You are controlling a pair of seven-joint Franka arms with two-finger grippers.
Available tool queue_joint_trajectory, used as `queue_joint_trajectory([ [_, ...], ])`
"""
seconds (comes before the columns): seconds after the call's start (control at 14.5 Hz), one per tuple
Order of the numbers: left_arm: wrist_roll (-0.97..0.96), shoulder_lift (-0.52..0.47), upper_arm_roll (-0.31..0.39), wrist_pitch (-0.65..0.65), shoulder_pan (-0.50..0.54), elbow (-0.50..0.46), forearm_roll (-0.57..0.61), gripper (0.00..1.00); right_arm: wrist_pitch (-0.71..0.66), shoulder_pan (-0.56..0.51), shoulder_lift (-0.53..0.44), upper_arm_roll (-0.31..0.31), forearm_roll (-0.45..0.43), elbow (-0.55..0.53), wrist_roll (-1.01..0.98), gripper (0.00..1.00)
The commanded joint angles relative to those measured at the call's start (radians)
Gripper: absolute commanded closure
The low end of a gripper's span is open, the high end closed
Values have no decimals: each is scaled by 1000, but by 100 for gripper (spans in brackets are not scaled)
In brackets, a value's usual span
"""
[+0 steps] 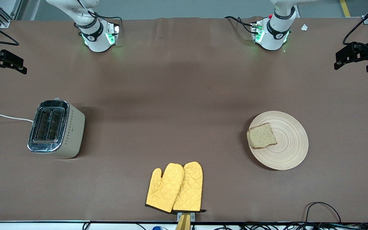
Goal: Move plate and put bread in toaster
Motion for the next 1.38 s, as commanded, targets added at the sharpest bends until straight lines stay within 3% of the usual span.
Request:
queue_joint_trajectory([
  [0.0,-29,11,-5,-1,6,21,-10,0,2,-12,-21,7,-4,-22,-2,0],
  [0.28,-16,63,6,10,25,47,-22,0,1,-7,-21,7,-4,-21,3,0],
  [0.41,0,143,33,23,98,73,-127,0,0,-3,-21,8,-4,-21,9,0],
  [0.55,26,241,39,106,199,70,-261,0,-9,-1,-21,11,-2,-21,9,0],
  [0.76,241,418,39,219,324,71,-408,0,-9,10,-21,13,-1,-19,9,0],
  [0.9,365,523,39,296,358,70,-439,0,-11,10,-21,13,-1,-19,9,0],
  [1.1,486,665,39,342,391,71,-576,0,-12,10,-20,13,-1,-19,6,0],
  [1.17,550,710,39,365,394,73,-620,1,-15,10,-21,13,-1,-19,3,0],
  [1.31,658,785,39,395,414,71,-695,16,-18,10,-21,13,-1,-19,1,0],
])
